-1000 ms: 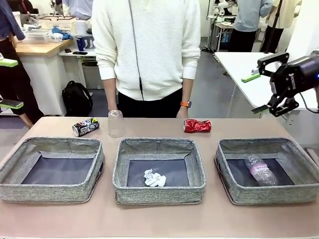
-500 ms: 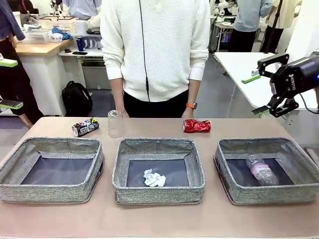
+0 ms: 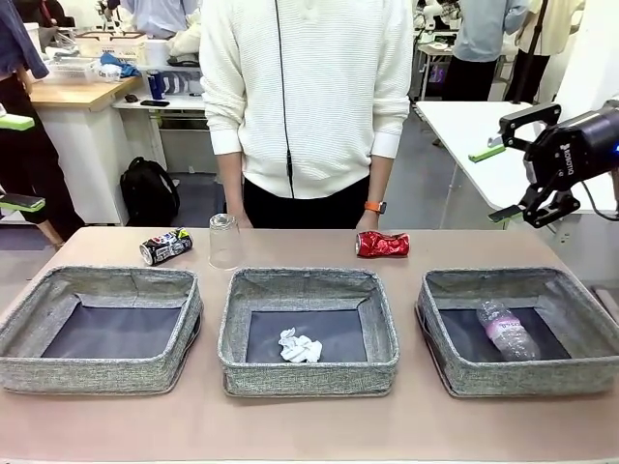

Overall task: Sort the waste into the appropriate baskets.
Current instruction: Pick up the waste item pointed out by the person.

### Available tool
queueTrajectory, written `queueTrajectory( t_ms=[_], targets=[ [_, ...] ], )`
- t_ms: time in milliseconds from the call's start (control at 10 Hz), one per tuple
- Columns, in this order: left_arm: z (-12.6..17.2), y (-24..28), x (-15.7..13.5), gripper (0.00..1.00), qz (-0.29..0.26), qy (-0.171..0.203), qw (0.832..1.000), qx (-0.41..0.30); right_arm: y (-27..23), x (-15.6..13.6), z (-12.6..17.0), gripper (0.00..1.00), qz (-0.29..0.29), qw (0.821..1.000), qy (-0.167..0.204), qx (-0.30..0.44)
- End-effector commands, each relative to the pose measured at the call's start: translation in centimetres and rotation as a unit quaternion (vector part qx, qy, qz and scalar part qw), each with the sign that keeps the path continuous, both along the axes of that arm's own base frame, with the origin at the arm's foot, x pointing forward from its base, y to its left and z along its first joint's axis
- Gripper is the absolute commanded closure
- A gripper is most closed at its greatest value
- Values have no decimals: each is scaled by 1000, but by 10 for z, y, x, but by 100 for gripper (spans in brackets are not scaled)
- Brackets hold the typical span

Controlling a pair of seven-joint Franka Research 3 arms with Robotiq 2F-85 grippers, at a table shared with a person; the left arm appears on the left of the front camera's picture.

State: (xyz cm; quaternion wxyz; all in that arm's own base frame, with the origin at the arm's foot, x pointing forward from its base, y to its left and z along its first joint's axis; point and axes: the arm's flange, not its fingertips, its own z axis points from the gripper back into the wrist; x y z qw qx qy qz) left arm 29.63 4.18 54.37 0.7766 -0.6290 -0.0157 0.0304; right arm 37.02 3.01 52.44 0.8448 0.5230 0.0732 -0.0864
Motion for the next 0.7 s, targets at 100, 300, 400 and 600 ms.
queueTrajectory(
  t_ms=[100,300,400,600],
  targets=[
    [2,-1,1,0,-1,-11,1000,-9,-4,1,0,0,11,1000,-11,1],
    [2,-1,1,0,-1,-11,1000,-9,-4,1,0,0,11,1000,-11,1],
    [2,-1,1,0,-1,-11,1000,-9,-4,1,0,0,11,1000,-11,1],
    [2,-1,1,0,-1,-11,1000,-9,-4,1,0,0,11,1000,-11,1]
  ],
)
